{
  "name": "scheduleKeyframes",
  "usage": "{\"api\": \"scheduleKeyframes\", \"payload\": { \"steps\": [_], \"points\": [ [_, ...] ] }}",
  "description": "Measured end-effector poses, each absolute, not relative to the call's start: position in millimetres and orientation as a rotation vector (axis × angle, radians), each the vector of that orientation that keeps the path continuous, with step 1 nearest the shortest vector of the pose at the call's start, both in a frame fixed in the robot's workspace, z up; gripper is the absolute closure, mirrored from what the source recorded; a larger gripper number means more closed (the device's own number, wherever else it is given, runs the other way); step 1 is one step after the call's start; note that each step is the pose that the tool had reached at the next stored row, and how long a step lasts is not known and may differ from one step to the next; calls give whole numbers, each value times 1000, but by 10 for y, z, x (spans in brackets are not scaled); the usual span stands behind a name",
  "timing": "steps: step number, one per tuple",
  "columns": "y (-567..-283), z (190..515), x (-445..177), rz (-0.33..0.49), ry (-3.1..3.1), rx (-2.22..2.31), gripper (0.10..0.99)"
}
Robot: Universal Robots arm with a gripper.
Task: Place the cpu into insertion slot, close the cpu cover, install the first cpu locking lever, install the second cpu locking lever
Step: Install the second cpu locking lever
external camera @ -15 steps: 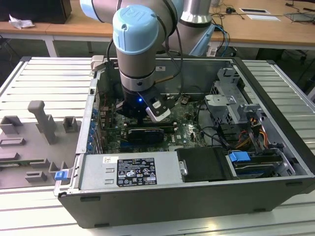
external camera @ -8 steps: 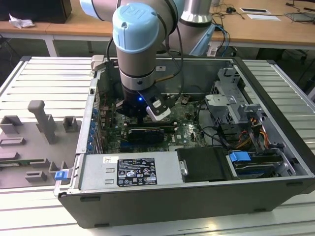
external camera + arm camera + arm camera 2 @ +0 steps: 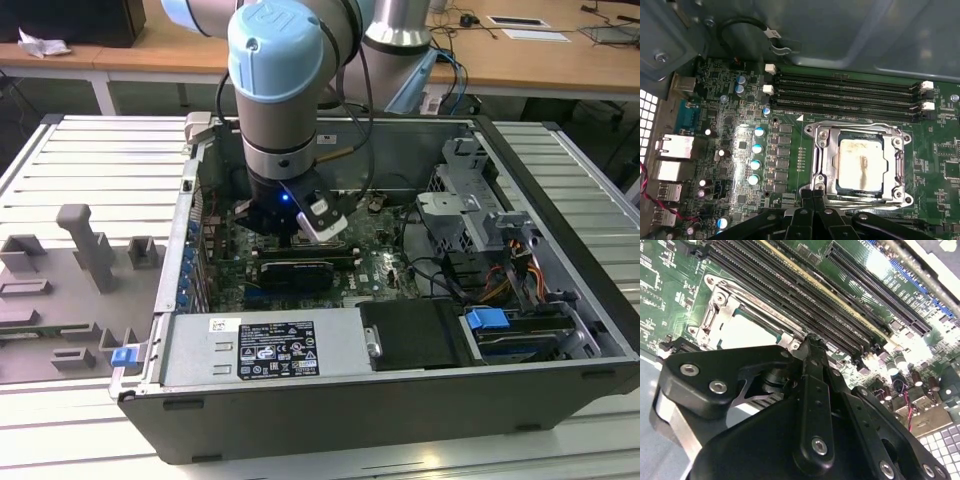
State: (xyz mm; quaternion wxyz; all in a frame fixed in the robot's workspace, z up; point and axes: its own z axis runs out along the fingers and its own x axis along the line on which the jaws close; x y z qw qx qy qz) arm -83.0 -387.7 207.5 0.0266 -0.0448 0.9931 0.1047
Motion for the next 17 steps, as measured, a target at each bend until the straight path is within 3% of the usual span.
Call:
{"api": "scheduleKeyframes", "payload": {
  "steps": [11,14,17],
  "points": [
    [-3891,2042,-838,327,3065,-139,980],
    [-3891,2011,-838,385,3057,-137,980],
    [-3892,1963,-838,394,3056,-137,980]
  ]
}}
